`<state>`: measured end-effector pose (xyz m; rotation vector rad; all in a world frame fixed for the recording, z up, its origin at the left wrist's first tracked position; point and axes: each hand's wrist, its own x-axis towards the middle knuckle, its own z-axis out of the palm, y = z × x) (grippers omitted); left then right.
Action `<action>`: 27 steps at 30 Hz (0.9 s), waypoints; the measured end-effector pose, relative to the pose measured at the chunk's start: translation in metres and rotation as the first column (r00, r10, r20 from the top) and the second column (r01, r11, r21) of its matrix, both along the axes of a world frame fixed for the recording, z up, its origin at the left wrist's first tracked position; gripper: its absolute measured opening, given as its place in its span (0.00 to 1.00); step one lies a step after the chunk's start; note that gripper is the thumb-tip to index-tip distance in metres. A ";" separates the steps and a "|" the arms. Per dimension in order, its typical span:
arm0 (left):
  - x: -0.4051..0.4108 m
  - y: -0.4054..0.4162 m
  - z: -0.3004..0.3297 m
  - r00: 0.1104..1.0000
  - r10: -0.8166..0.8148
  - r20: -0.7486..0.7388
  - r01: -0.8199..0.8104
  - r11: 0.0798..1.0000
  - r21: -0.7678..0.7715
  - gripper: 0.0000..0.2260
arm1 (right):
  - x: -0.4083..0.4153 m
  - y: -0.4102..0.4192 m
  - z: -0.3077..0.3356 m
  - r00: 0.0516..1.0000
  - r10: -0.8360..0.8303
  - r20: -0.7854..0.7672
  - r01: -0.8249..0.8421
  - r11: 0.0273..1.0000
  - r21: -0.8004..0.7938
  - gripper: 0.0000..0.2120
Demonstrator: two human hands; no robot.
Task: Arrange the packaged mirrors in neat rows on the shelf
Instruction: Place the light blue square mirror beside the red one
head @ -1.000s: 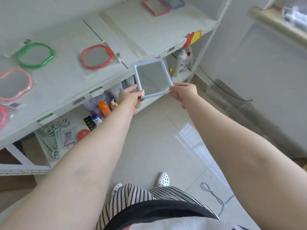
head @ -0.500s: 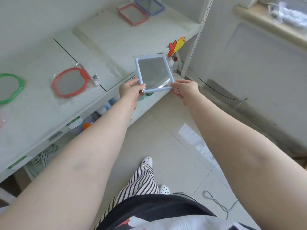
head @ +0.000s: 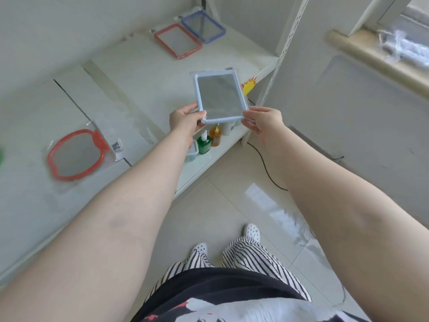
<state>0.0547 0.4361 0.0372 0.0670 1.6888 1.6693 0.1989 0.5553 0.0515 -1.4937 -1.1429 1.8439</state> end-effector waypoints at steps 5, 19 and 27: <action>-0.002 0.045 0.001 0.996 0.088 0.010 -0.088 0.996 0.025 0.20 | -0.013 0.055 0.002 0.997 0.078 0.008 -0.078 0.997 0.000 0.06; -0.006 0.106 0.005 0.909 0.417 -0.002 -0.416 0.908 0.041 0.21 | -0.071 0.156 0.015 0.897 0.435 0.078 -0.437 0.899 0.003 0.06; -0.054 0.101 0.006 0.876 0.480 0.040 -0.481 0.877 0.009 0.23 | -0.143 0.159 0.006 0.860 0.510 -0.011 -0.508 0.859 0.064 0.06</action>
